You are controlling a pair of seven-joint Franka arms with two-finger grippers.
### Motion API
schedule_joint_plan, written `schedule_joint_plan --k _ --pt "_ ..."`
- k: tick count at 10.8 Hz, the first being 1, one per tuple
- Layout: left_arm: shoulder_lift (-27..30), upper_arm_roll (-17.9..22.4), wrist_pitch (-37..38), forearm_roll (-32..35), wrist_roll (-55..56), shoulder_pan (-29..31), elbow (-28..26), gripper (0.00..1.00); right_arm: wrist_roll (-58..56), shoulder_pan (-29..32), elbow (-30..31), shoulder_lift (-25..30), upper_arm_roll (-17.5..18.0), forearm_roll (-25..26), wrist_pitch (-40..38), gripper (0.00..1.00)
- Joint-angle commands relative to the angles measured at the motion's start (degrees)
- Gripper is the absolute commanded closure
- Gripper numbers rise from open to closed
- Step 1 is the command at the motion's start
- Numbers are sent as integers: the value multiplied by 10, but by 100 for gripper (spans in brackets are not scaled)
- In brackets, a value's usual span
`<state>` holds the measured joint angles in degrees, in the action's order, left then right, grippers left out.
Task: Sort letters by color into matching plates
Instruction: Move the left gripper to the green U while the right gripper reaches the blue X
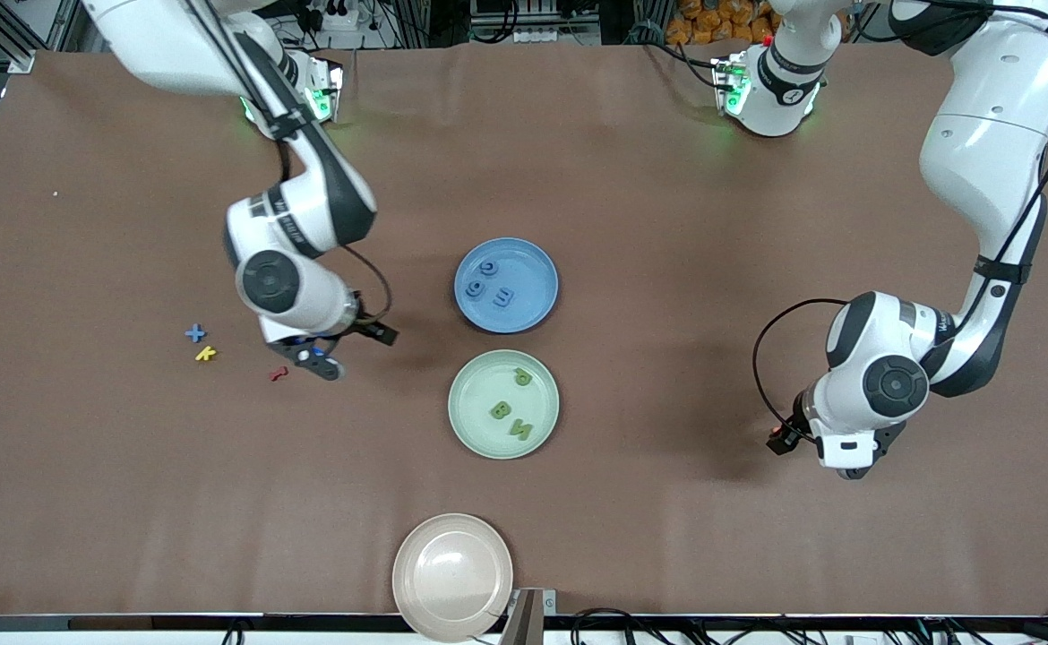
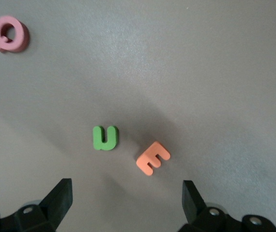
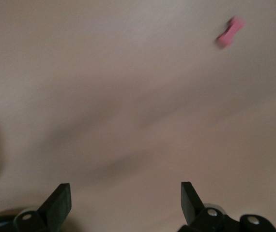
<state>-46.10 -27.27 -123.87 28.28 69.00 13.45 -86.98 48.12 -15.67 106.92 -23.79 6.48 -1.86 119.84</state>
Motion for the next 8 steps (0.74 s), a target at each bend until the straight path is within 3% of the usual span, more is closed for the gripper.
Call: schedule_joint_plan --k 1,4,8 --pt "66 -2 -129 33 39 46 -142 0 -183 37 73 59 -41 4 6 0" --pt "63 5 -132 44 68 65 -142 0 -469 82 92 78 -67 47 12 0" --pt "44 13 -141 43 103 58 -126 0 -735 129 109 79 -88 95 45 0"
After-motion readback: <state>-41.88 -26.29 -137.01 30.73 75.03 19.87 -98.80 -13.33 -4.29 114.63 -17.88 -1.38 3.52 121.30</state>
